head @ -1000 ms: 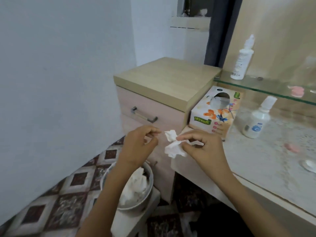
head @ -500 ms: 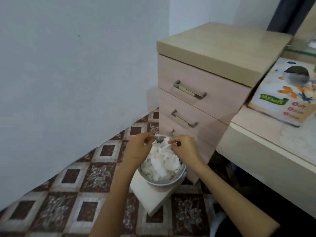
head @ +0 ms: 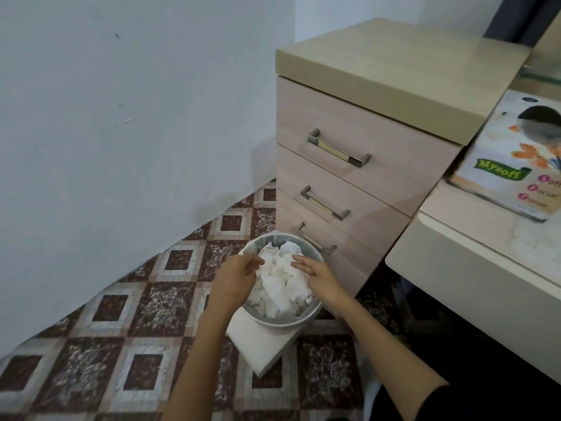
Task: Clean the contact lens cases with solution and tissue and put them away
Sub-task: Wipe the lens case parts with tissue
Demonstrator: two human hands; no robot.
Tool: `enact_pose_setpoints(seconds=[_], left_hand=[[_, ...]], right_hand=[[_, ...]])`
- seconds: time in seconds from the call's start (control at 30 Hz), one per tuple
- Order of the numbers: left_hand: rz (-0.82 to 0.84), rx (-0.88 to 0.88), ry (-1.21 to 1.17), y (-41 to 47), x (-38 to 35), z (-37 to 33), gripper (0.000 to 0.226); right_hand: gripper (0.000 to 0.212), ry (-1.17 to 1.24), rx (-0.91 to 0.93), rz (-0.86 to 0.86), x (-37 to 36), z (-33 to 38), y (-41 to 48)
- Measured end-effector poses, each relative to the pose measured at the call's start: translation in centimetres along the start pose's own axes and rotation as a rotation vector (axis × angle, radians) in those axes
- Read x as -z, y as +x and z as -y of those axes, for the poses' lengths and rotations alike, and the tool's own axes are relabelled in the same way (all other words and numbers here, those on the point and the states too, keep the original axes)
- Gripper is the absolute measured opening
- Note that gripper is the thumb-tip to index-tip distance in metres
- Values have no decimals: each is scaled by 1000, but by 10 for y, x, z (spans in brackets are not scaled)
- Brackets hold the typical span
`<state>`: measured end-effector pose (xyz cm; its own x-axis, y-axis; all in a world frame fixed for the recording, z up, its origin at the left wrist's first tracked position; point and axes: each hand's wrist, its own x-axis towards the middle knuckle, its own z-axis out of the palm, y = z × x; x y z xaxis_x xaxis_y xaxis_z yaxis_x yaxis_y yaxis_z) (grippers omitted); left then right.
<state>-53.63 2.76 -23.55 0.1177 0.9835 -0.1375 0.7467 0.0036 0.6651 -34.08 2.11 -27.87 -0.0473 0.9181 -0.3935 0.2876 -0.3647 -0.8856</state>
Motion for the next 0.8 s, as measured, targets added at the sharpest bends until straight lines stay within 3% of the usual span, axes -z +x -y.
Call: enact_pose_setpoints(seconds=[0.2, 0.37, 0.57, 0.8], left_hand=[[0, -14, 1, -4, 0, -3, 33], [-13, -121, -34, -6, 6, -35, 31], [45, -360, -29, -16, 21, -104, 31], [59, -568, -116, -45, 31, -214, 28]], right_hand=[[71, 44, 38, -12, 8, 11, -8], [55, 161, 106, -14, 17, 61, -65], [38, 249, 243, -51, 64, 111, -150], [27, 214, 409, -246, 150, 146, -227]])
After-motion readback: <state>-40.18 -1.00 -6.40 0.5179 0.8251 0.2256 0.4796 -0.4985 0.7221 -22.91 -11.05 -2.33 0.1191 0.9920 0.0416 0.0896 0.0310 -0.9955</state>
